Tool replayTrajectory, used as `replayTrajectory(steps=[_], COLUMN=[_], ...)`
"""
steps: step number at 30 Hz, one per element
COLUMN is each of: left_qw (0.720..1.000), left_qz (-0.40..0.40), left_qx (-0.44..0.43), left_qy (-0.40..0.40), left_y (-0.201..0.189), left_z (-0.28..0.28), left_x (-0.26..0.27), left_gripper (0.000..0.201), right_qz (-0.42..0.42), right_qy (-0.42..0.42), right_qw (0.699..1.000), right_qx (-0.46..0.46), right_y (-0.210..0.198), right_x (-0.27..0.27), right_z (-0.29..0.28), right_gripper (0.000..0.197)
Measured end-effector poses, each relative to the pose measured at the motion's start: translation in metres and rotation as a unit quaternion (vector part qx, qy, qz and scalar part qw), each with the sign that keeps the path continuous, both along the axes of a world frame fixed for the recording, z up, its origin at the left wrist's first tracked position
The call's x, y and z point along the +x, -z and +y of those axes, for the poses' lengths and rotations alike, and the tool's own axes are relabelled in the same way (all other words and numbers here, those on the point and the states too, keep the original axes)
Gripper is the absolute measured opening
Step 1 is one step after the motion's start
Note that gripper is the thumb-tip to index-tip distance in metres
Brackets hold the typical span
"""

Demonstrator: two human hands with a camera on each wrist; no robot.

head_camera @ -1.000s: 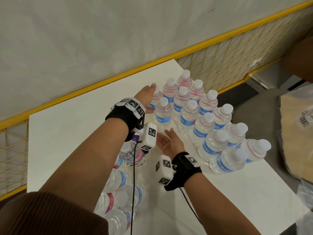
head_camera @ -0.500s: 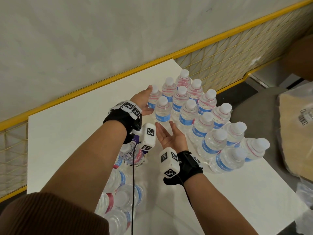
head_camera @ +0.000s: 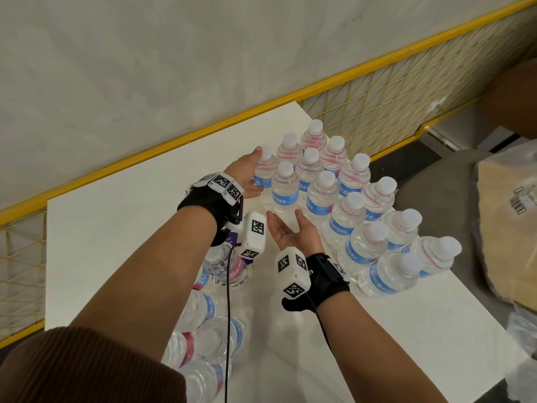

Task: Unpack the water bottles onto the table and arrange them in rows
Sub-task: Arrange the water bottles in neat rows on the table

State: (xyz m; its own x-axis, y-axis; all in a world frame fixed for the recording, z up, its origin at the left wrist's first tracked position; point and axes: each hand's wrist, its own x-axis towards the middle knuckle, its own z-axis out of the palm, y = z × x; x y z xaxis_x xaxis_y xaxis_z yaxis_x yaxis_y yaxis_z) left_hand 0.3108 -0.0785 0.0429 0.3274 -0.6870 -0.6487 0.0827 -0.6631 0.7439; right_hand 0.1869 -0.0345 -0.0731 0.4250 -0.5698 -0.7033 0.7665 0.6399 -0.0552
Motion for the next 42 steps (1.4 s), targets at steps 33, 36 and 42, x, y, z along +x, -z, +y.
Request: replayTrajectory(steps=[33,36,42], left_qw=[0.985,0.973,0.949], left_qz=[-0.133,-0.173,-0.242], left_qx=[-0.034,-0.02,-0.015], left_qy=[0.104,0.15,0.203], left_y=[-0.011,-0.019,-0.052], left_z=[0.015,0.032,0.08], left_x=[-0.009,-0.012,-0.016], left_gripper=[0.056,0.052,0.054], right_qz=[0.167,0.206,0.286], right_qy=[-0.186,-0.237,-0.352], right_qw=[0.941,0.909,0.805], right_qx=[-0.228,-0.275,-0.383], right_y=[-0.025,-0.033,-0.052], right_x=[-0.025,-0.031,-0.035], right_z=[0.013,0.032,0.08], right_gripper=[0.051,0.043,0.027])
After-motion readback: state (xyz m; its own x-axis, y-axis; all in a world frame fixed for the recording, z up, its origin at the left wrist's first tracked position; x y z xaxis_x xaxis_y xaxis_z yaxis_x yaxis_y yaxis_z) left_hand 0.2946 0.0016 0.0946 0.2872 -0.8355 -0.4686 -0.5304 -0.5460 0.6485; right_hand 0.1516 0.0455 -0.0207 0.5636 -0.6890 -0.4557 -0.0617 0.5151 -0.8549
